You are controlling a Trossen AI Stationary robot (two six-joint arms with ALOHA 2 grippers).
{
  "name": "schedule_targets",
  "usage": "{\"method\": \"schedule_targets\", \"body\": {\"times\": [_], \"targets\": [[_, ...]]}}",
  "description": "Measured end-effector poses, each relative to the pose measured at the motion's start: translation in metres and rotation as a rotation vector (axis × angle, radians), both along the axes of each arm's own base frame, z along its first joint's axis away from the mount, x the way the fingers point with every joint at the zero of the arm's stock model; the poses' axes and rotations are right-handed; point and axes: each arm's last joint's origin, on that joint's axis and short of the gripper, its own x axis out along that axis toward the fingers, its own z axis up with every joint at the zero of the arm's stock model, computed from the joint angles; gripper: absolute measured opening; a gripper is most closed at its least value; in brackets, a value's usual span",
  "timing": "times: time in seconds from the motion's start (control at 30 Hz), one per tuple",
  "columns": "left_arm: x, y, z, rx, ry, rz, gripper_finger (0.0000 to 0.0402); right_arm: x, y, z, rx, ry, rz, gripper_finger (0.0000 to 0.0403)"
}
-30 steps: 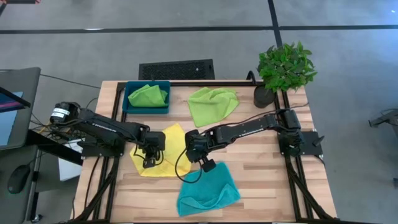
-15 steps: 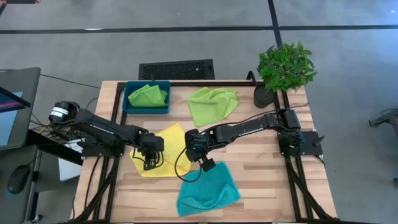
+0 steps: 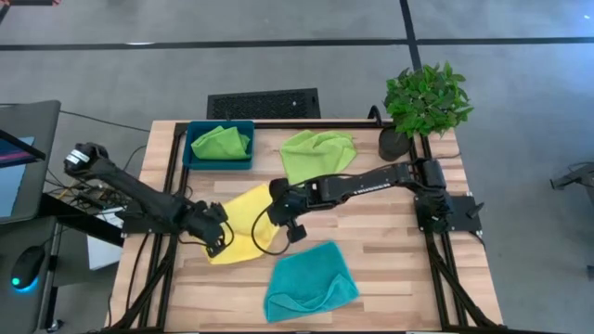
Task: Fold microfiber towels
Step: Fold the yellow towel
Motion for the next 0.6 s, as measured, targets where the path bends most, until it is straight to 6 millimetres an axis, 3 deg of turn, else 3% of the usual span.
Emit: {"method": "schedule_targets", "body": {"times": [0.4, 0.6], "targets": [[-0.034, -0.016, -0.004, 0.075, 0.107, 0.229, 0.0, 0.002, -0.033, 0.0, -0.047, -0.007, -0.153, 0.0007], [-0.039, -0.018, -0.006, 0.092, 0.117, 0.313, 0.0, 0.002, -0.041, 0.0, -0.045, -0.005, -0.171, 0.0007]]}}
